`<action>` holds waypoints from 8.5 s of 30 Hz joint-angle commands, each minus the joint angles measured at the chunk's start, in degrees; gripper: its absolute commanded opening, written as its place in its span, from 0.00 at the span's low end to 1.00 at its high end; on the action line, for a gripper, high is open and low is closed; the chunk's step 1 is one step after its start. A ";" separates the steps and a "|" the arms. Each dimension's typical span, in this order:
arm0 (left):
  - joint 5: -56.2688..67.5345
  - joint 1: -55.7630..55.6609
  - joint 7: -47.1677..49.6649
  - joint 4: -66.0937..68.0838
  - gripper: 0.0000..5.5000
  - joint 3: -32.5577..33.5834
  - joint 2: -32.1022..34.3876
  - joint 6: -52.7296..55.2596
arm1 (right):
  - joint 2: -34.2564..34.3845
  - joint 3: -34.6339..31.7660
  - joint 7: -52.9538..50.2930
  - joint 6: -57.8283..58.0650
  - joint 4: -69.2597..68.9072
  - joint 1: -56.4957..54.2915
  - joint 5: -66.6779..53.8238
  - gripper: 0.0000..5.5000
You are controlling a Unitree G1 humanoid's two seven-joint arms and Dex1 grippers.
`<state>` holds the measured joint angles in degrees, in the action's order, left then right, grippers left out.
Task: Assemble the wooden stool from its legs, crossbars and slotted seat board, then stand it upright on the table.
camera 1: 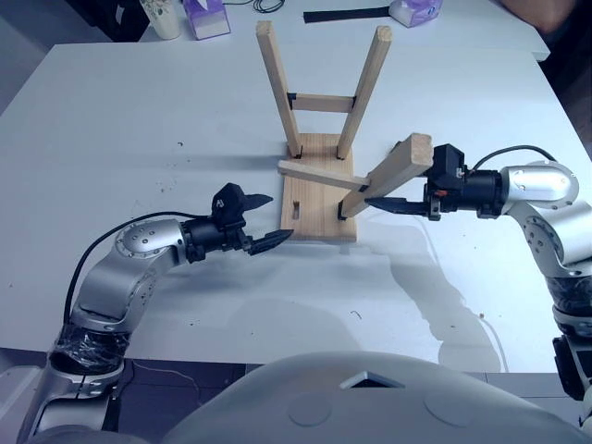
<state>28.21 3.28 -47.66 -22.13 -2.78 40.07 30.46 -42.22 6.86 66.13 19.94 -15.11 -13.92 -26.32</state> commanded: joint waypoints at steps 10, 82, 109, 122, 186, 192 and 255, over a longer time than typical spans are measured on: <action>-0.84 0.48 0.31 -0.65 0.79 0.44 -0.28 -0.05 | -1.56 4.74 3.93 1.50 5.97 -0.40 2.17 0.37; -1.55 7.88 2.78 -2.07 0.79 6.78 -1.22 -2.11 | -15.80 -3.14 -9.56 -12.49 27.61 -0.30 18.65 0.67; -1.93 3.43 1.18 0.55 0.79 4.95 -0.59 -1.88 | -4.51 -4.48 -15.17 -22.44 82.45 -18.73 28.97 0.70; -1.74 9.57 5.03 -3.65 0.79 6.78 -2.30 -2.27 | -15.51 -3.05 8.52 -14.13 41.14 8.76 21.10 0.70; -2.88 4.14 3.83 -1.57 0.79 4.67 -3.78 -1.18 | -7.37 8.88 11.51 -43.66 78.64 -21.72 39.16 0.58; -2.59 2.67 3.62 -0.96 0.79 4.50 -4.12 -1.07 | -7.29 8.75 12.18 -43.06 77.76 -19.58 38.44 0.40; 38.24 -33.39 18.64 -9.25 0.96 10.27 -14.92 12.40 | -2.40 -6.72 10.58 13.55 11.14 -23.35 -14.80 0.38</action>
<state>65.97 -29.26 -29.07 -30.72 8.08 24.85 42.94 -44.86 -0.25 75.63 32.20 -3.83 -35.61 -40.54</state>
